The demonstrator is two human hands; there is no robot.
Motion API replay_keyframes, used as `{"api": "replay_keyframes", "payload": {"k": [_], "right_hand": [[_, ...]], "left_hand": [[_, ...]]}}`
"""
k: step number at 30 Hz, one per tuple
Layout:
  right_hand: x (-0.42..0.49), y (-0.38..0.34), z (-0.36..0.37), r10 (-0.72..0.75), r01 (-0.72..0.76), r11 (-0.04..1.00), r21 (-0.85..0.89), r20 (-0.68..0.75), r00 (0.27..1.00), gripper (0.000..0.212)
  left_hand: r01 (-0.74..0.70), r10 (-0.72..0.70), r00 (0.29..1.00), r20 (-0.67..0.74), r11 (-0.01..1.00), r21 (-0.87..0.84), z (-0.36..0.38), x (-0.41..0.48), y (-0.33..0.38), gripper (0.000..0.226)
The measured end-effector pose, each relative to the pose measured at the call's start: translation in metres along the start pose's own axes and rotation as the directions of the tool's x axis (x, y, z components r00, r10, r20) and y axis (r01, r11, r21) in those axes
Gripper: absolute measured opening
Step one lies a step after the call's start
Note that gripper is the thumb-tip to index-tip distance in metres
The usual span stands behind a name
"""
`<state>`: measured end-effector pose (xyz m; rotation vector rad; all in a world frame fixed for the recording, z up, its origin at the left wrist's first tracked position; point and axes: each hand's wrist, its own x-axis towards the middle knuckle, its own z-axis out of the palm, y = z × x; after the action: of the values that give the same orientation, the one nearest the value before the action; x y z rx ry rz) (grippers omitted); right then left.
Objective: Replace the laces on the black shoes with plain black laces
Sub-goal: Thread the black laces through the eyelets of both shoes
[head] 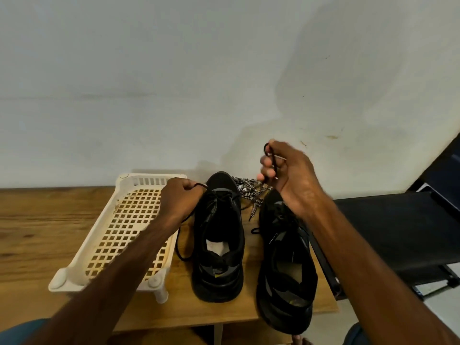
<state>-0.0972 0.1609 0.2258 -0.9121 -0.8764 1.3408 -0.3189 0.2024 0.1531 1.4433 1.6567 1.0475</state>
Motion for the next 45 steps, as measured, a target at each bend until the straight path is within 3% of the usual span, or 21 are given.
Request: {"api": "replay_keyframes", "payload": {"k": [1,2,4,6,9,11,14,19,26,32,35,38,42,45], "right_hand": [[0.000,0.004,-0.003,-0.021,0.011,0.977,-0.215,-0.046,0.999,0.019],[0.001,0.011,-0.006,-0.073,0.032,0.867,-0.497,-0.063,0.995,0.019],[0.002,0.023,-0.009,-0.120,0.077,0.456,-0.887,0.025,0.993,0.009],[0.003,0.034,-0.006,0.030,0.064,0.218,-0.974,0.073,0.997,0.007],[0.006,0.044,-0.001,0.119,0.059,0.109,-0.992,0.072,0.990,0.015],[0.007,0.043,0.001,0.098,0.069,0.116,-0.991,0.081,0.992,0.005],[0.010,0.040,-0.001,0.031,0.103,0.153,-0.983,0.109,0.994,0.012],[0.008,0.027,-0.004,-0.196,0.246,0.390,-0.887,0.181,0.964,0.011],[0.009,0.011,-0.011,-0.452,0.362,0.650,-0.668,0.042,0.891,0.009],[0.007,0.011,-0.016,-0.468,0.367,0.716,-0.593,-0.018,0.884,0.015],[0.005,0.010,-0.017,-0.403,0.316,0.758,-0.570,-0.029,0.915,0.023],[0.004,0.012,-0.018,-0.353,0.266,0.735,-0.624,-0.017,0.936,0.014],[0.005,0.015,-0.019,-0.310,0.227,0.669,-0.707,0.011,0.951,0.013],[0.005,0.015,-0.017,-0.201,0.186,0.735,-0.652,0.054,0.978,0.008]], "left_hand": [[-0.012,0.012,1.000,-0.013,1.000,-0.014,-0.001,0.000,0.001,0.008],[-0.027,0.026,0.999,-0.029,0.999,-0.042,-0.003,0.000,0.005,0.005],[-0.053,0.050,0.998,-0.023,0.991,-0.124,-0.005,0.001,0.013,0.002],[-0.082,0.091,0.995,0.043,0.979,-0.187,-0.003,-0.003,0.020,0.008],[-0.159,0.178,0.976,0.128,0.976,-0.149,0.004,-0.012,0.025,0.012],[-0.214,0.230,0.961,0.152,0.970,-0.114,0.009,-0.015,0.024,0.014],[-0.282,0.286,0.945,0.158,0.958,-0.046,0.011,-0.016,0.021,0.017],[-0.329,0.311,0.936,0.165,0.939,0.096,0.012,-0.014,0.013,0.024],[-0.356,0.316,0.925,0.212,0.915,0.190,0.014,-0.010,0.007,0.025],[-0.375,0.325,0.918,0.229,0.898,0.228,0.015,-0.008,0.007,0.021],[-0.378,0.324,0.915,0.239,0.897,0.231,0.014,-0.008,0.007,0.020],[-0.372,0.321,0.916,0.239,0.903,0.213,0.010,-0.007,0.009,0.019],[-0.368,0.352,0.924,0.151,0.925,0.096,0.007,-0.009,0.017,0.014],[-0.357,0.361,0.917,0.171,0.932,-0.054,0.010,-0.013,0.025,0.014]]}}
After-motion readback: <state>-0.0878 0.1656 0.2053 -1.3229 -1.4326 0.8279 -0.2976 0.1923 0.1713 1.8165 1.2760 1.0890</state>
